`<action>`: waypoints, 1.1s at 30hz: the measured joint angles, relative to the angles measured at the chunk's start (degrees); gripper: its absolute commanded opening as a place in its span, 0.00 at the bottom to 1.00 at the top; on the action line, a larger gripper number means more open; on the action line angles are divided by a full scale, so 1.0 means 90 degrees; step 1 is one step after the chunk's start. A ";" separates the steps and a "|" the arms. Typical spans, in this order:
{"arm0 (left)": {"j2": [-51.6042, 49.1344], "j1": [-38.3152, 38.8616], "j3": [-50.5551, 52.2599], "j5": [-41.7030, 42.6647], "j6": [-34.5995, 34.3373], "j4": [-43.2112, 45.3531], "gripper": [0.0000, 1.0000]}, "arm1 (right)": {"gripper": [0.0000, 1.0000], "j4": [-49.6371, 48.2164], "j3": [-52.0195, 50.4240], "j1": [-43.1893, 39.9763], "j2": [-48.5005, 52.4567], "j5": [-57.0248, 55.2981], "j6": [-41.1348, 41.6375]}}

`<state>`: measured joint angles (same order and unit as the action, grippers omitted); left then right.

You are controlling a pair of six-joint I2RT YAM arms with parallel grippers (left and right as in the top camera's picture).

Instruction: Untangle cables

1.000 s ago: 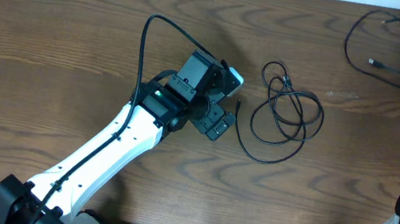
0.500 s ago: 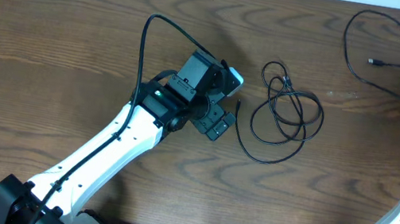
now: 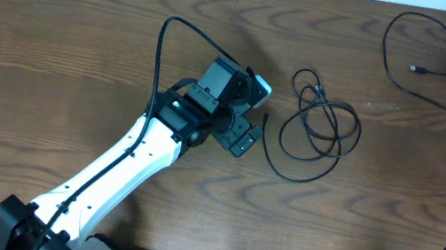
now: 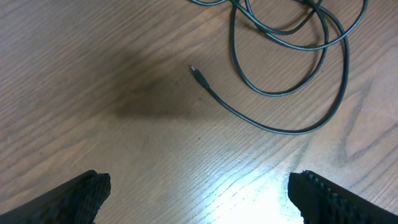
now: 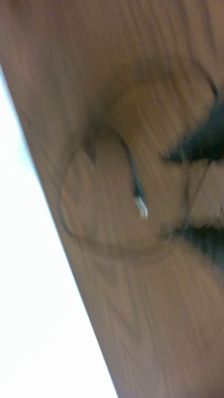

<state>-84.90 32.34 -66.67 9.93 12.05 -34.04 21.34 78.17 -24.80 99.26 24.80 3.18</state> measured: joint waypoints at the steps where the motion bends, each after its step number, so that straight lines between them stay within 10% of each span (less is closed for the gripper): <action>1: 0.0000 0.0000 0.0000 -0.0002 0.0000 -0.0002 0.98 | 0.01 0.0440 -0.0019 0.0158 0.0002 0.0233 0.0102; 15: 0.0000 0.0000 0.0000 -0.0002 0.0000 0.0000 0.98 | 0.01 0.1627 -0.0911 0.2963 0.0126 -0.0544 0.0328; 33: 0.0000 0.0000 0.0000 -0.0002 0.0000 -0.0002 0.98 | 0.01 0.1207 -0.2397 0.3490 0.0136 -0.2504 0.1013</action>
<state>-84.90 32.34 -66.67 9.91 12.05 -34.06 32.21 56.60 6.61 100.49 2.26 12.29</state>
